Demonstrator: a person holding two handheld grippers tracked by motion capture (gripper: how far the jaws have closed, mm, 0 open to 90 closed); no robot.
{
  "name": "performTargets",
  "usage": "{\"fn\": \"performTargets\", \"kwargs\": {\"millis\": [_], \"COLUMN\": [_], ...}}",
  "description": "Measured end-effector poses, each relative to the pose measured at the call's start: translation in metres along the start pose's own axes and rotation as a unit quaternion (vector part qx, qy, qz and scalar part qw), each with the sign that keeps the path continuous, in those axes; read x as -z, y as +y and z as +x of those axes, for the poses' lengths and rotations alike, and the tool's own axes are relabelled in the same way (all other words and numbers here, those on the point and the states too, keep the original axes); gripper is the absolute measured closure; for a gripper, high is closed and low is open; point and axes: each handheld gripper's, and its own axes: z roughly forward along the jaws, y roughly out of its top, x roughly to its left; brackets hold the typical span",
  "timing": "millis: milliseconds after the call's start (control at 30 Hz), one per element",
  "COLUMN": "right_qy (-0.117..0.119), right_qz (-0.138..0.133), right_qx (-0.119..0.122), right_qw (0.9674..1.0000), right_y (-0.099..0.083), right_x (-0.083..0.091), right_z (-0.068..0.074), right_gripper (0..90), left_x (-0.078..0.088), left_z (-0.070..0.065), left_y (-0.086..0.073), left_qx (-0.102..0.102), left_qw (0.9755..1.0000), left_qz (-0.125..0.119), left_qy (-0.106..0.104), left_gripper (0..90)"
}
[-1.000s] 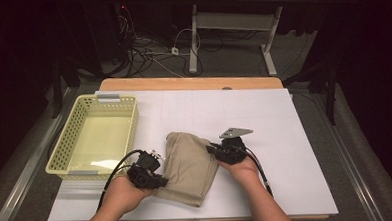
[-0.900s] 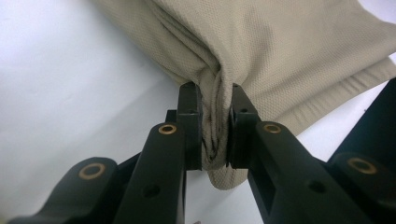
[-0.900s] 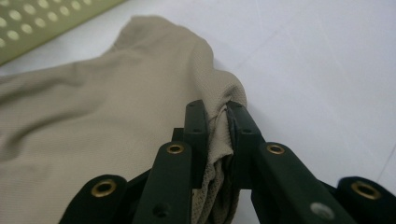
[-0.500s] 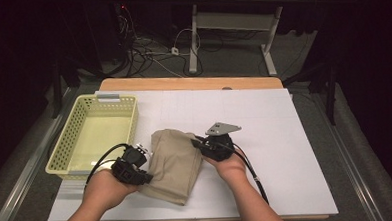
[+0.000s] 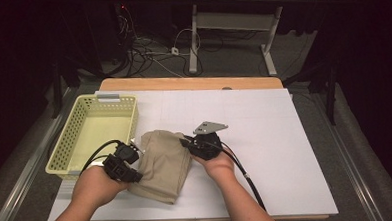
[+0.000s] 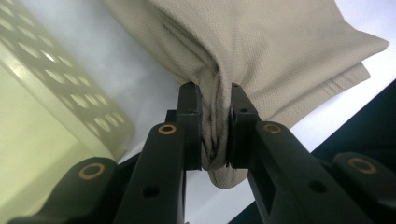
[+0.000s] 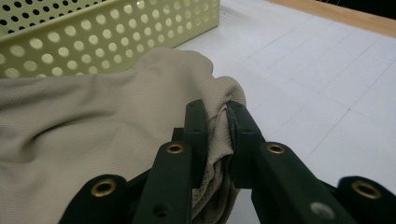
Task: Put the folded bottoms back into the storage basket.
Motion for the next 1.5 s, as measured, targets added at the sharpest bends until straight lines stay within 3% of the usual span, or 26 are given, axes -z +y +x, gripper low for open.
{"fn": "performTargets", "kwargs": {"millis": [200,700,1067,1500], "right_qy": [-0.002,-0.004,-0.005,-0.008], "right_qz": [0.008,0.01,-0.001,-0.025], "right_qx": [0.001,-0.006,-0.007,-0.003], "right_qw": [1.0,0.9999,1.0,0.9997], "right_y": [-0.003,-0.002,0.018,0.04], "right_x": [-0.006,-0.009,0.0,0.01], "right_z": [0.0,0.0,0.005,0.009], "right_gripper": [81.7,81.7,81.9,81.7], "left_x": [-0.005,-0.006,0.012,0.039], "left_z": [0.001,-0.001,0.0,0.011], "left_y": [0.005,0.012,0.017,0.022], "left_qx": [0.002,-0.007,-0.014,-0.017], "left_qw": [0.9997,0.9991,0.9987,0.9992], "left_qz": [0.022,0.039,0.042,0.032], "left_qy": [0.006,0.018,0.023,0.018], "left_gripper": [77.4,77.4,77.5,77.5]}}
